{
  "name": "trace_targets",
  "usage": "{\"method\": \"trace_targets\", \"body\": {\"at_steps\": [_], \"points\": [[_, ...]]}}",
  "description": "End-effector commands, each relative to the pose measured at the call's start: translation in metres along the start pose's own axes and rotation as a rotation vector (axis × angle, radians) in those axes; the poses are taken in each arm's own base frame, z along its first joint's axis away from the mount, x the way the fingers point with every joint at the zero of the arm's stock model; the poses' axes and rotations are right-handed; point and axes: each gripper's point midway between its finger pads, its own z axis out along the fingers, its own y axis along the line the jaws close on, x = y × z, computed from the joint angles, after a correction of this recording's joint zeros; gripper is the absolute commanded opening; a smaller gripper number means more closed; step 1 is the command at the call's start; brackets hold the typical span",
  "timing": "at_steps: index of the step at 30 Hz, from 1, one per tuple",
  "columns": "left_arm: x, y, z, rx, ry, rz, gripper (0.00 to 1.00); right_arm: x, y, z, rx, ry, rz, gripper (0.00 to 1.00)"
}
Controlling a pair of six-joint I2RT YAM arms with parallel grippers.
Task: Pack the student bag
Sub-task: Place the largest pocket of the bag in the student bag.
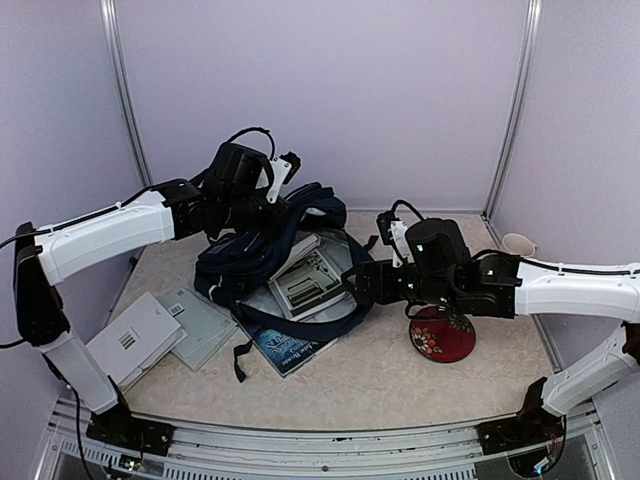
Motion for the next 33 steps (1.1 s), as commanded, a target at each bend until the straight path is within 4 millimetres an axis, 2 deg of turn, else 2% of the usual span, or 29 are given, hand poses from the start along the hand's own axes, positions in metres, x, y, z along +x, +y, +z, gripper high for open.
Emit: {"method": "trace_targets", "body": {"at_steps": [1,4,7,12,17,21,24,27,30,33], "points": [[-0.049,0.010,-0.006,-0.032,-0.117,-0.008,0.00,-0.014,-0.007,-0.011,-0.004,-0.039,0.034,1.00],[-0.049,0.011,-0.001,-0.021,-0.082,0.008,0.00,-0.013,-0.009,-0.007,0.019,-0.025,0.048,1.00],[-0.053,0.021,-0.003,-0.021,-0.078,0.007,0.00,-0.007,-0.006,-0.002,0.001,-0.005,0.094,1.00],[-0.062,0.060,-0.014,-0.086,-0.114,-0.028,0.00,0.014,-0.004,0.007,-0.033,0.040,0.162,0.96],[-0.053,0.073,-0.018,-0.096,-0.132,-0.028,0.00,0.030,-0.006,0.028,-0.046,0.096,0.207,0.95],[-0.048,0.111,-0.028,-0.112,-0.186,-0.121,0.00,0.036,0.002,0.036,-0.102,0.145,0.269,0.90],[-0.054,0.133,-0.047,-0.118,-0.258,-0.178,0.00,0.063,-0.006,0.032,-0.042,0.198,0.290,0.86],[-0.051,0.136,-0.057,-0.121,-0.282,-0.173,0.00,0.095,-0.007,0.034,-0.032,0.252,0.305,0.81],[-0.044,0.142,-0.059,-0.145,-0.287,-0.172,0.00,0.120,0.007,0.052,-0.096,0.339,0.294,0.82],[-0.035,0.151,-0.055,-0.162,-0.268,-0.180,0.00,0.129,0.008,0.077,-0.112,0.366,0.279,0.81]]}}
